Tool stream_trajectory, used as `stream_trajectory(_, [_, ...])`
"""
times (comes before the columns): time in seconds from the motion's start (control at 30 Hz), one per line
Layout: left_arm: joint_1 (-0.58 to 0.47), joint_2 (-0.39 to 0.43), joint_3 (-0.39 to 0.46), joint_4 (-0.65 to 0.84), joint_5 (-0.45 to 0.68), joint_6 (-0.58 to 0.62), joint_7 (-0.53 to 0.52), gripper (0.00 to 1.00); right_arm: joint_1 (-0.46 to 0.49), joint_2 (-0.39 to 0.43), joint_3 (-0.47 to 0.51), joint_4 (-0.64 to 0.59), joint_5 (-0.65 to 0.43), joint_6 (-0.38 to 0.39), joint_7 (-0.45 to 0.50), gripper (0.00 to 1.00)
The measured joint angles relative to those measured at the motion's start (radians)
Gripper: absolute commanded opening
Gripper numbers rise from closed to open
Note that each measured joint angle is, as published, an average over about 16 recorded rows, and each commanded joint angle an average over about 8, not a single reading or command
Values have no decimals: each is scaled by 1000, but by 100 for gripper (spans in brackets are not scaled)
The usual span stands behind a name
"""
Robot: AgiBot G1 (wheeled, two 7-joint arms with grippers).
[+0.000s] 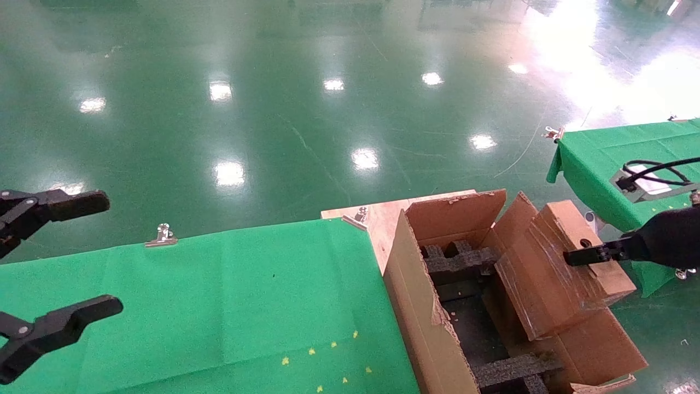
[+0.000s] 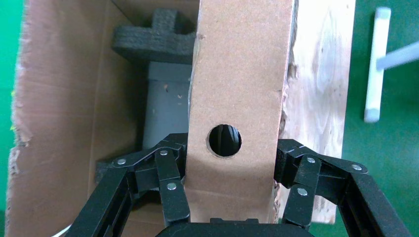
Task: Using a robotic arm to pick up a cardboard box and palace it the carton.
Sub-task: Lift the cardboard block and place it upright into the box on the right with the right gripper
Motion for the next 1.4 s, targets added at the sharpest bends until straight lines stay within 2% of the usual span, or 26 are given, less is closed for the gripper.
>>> stream_trajectory(0.27, [0, 0, 0, 0, 0, 0, 0, 100, -52, -12, -26, 21, -18, 62, 61, 0])
stream_trajectory(0.7, [0, 0, 0, 0, 0, 0, 0, 100, -170, -67, -52, 3, 11, 185, 95, 0])
stream_trajectory(1.0, [0, 0, 0, 0, 0, 0, 0, 100, -261, -145, -63, -60, 43, 250, 83, 0])
stream_trajectory(1.4, [0, 0, 0, 0, 0, 0, 0, 100, -376, -268, -60, -197, 94, 292, 23, 0])
